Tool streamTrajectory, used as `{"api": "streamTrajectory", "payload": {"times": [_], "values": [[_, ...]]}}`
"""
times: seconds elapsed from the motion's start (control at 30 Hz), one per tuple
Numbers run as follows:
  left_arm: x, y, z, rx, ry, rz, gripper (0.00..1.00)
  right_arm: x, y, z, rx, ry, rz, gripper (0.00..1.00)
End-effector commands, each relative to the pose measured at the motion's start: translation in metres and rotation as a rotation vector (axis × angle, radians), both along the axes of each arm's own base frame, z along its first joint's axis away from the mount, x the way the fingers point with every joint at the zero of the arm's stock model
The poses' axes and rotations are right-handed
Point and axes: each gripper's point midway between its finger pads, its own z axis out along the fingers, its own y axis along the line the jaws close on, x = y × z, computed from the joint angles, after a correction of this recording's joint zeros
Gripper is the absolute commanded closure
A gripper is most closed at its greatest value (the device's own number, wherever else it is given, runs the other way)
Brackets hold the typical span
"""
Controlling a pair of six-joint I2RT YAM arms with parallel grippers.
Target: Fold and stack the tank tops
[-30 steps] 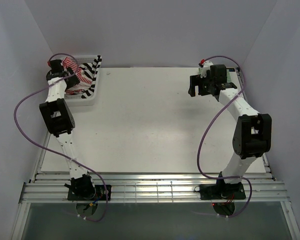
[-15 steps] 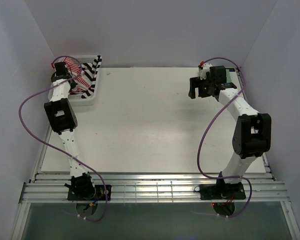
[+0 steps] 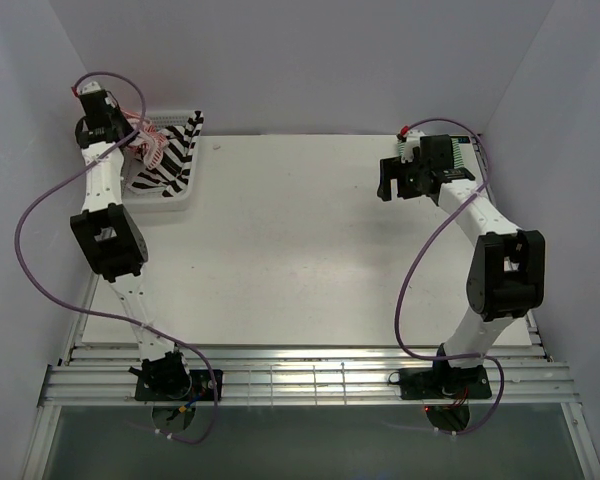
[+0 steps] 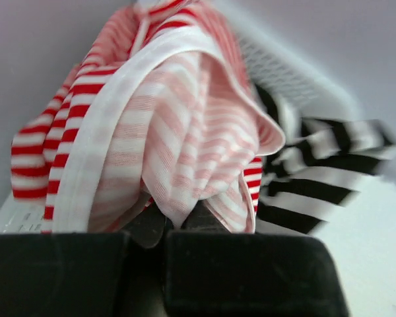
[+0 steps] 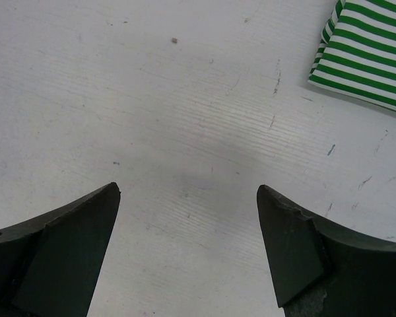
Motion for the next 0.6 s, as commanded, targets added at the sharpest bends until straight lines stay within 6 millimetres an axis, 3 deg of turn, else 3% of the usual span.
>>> {"api": "streamTrajectory", "payload": {"times": [0.0,0.07,0.13,0.17,0.27,0.3,0.4,0.43,0.47,0.5,0.57], "values": [[-0.014,-0.026,0.155,0.012,-0.314,-0.098,1.0,-0.003,0.006,0.035,0.035,-0.08,0.016,0.1],[-0.026,-0.042,0.195,-0.005,-0.395,-0.148,1.0,-0.005,0.008,0.042,0.052,-0.096,0.016,0.1],[-0.035,-0.057,0.223,-0.04,-0.459,-0.197,1.0,-0.007,0.008,0.05,0.066,-0.115,0.011,0.1],[-0.046,-0.077,0.248,-0.069,-0.513,-0.283,1.0,-0.008,0.008,0.053,0.076,-0.118,0.002,0.1],[-0.067,-0.112,0.284,-0.168,-0.599,-0.415,1.0,-0.014,0.009,0.066,0.105,-0.142,-0.016,0.1],[-0.083,-0.136,0.306,-0.196,-0.654,-0.524,1.0,-0.017,0.009,0.067,0.121,-0.139,-0.026,0.1],[-0.114,-0.181,0.341,-0.271,-0.732,-0.694,1.0,-0.028,0.013,0.082,0.167,-0.157,-0.035,0.1],[-0.123,-0.209,0.341,-0.303,-0.721,-0.784,1.0,-0.035,0.012,0.086,0.178,-0.165,-0.043,0.1],[-0.128,-0.224,0.342,-0.316,-0.717,-0.822,1.0,-0.039,0.011,0.089,0.186,-0.17,-0.047,0.1],[-0.142,-0.257,0.347,-0.337,-0.717,-0.895,1.0,-0.044,0.012,0.091,0.197,-0.17,-0.054,0.1],[-0.148,-0.29,0.325,-0.37,-0.66,-0.949,1.0,-0.057,0.009,0.097,0.209,-0.183,-0.065,0.1]]}}
